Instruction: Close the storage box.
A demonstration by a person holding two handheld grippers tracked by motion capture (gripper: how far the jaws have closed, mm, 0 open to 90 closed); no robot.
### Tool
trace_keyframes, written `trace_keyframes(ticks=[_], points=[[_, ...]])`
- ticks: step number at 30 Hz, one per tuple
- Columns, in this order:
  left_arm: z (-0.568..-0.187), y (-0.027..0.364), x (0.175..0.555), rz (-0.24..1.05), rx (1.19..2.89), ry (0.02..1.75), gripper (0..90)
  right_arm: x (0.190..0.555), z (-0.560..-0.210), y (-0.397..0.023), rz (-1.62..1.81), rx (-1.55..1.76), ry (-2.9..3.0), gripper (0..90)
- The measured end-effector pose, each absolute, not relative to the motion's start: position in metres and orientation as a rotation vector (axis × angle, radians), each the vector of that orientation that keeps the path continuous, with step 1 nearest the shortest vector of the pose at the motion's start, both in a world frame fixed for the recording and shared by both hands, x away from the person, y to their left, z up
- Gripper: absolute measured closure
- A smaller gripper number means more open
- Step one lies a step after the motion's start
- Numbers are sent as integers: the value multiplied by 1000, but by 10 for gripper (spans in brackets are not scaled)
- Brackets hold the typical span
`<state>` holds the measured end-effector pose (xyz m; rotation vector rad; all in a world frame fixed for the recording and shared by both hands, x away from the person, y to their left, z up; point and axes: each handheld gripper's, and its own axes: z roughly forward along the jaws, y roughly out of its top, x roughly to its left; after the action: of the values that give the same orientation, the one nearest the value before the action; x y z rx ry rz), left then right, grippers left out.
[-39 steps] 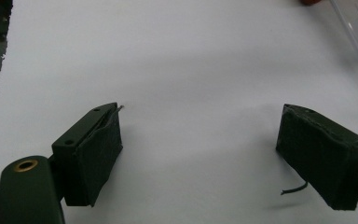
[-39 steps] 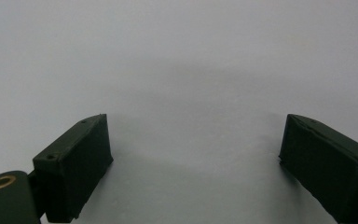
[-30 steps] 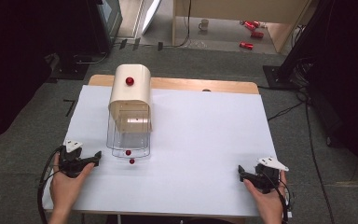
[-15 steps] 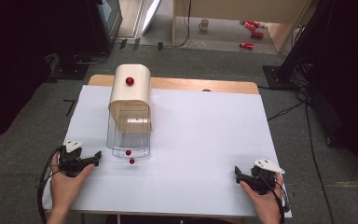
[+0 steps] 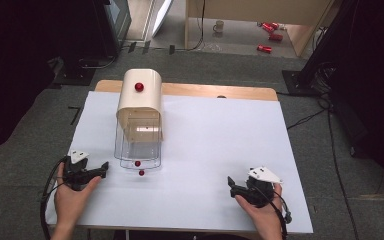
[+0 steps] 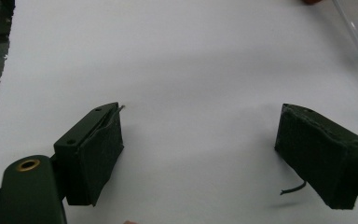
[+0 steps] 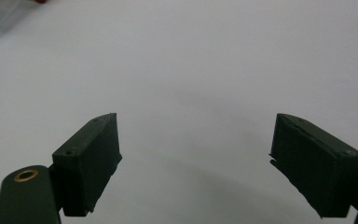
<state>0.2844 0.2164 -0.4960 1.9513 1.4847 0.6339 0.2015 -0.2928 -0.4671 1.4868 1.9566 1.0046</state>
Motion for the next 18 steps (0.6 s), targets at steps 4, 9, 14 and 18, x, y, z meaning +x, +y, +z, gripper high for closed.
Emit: trace_keyframes(ticks=[4,9,14,18], points=[[-496,216,284,635,1951,1484,148,207,-464,-270,1026,1436,2003,158],[-496,216,284,634,1952,1484,149,213,-461,-246,1052,1399,2045,158],[-496,216,284,633,1951,1485,148,219,-458,-225,1074,1365,2068,158],[-496,216,284,634,1948,1486,149,223,-454,-211,1084,1340,2080,160]])
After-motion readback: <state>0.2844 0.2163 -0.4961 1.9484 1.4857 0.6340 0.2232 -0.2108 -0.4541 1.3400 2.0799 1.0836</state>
